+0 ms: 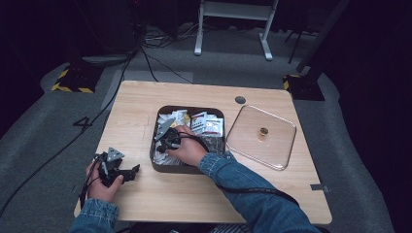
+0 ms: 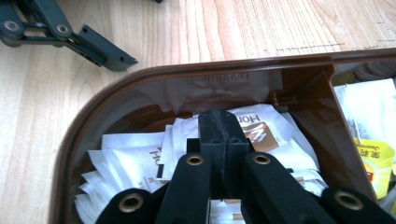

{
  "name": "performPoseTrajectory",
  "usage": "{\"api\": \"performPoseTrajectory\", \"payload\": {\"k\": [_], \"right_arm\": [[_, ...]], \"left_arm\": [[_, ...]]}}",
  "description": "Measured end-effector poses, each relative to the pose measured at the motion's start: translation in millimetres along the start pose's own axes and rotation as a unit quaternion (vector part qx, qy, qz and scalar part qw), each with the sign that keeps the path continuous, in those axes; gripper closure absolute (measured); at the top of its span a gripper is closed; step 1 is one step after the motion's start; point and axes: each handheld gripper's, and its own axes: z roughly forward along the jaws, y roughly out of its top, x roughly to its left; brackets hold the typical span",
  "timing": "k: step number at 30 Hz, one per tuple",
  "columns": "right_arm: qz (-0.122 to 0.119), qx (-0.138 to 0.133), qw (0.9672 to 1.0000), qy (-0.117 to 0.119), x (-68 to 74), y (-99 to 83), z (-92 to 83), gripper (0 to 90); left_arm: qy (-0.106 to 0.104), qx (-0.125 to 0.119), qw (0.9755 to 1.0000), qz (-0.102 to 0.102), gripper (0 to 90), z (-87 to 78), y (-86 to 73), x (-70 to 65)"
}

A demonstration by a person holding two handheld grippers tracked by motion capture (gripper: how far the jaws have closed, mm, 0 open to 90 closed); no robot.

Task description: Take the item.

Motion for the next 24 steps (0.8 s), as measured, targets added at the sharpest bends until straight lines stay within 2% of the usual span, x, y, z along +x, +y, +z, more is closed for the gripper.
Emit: {"api": "performPoseTrajectory", "payload": {"k": [9, 13, 16, 19, 21, 24], "right_arm": [[0.003, -0.017, 0.9998, 0.006, 4.1, 5.2, -8.3, 90.0], [0.0, -0.007, 1.0, 0.001, 3.6, 7.0, -7.4, 90.0], [-0.006, -0.001, 1.0, 0.006, 4.4, 5.4, -2.3, 63.1], [-0.02, 0.002, 0.9998, -0.005, 6.0, 3.9, 2.7, 46.0], [-0.029, 0.012, 0.9995, -0.01, 5.7, 3.0, 4.8, 43.5], [-0.036, 0.015, 0.9991, -0.019, 4.0, 1.6, 5.5, 48.1]], "left_arm": [[0.0, 0.0, 1.0, 0.0, 16.3, 0.1, 0.0, 0.0], [0.0, 0.0, 1.0, -0.001, 16.3, 0.1, 0.0, -0.1], [0.0, 0.0, 1.0, 0.0, 16.3, 0.1, -0.1, -0.1], [0.0, -0.001, 1.0, -0.001, 16.3, 0.1, -0.1, -0.1], [0.0, -0.001, 1.0, 0.0, 16.3, 0.1, -0.1, -0.1], [0.0, -0.001, 1.0, 0.0, 16.3, 0.1, 0.0, 0.0]]}}
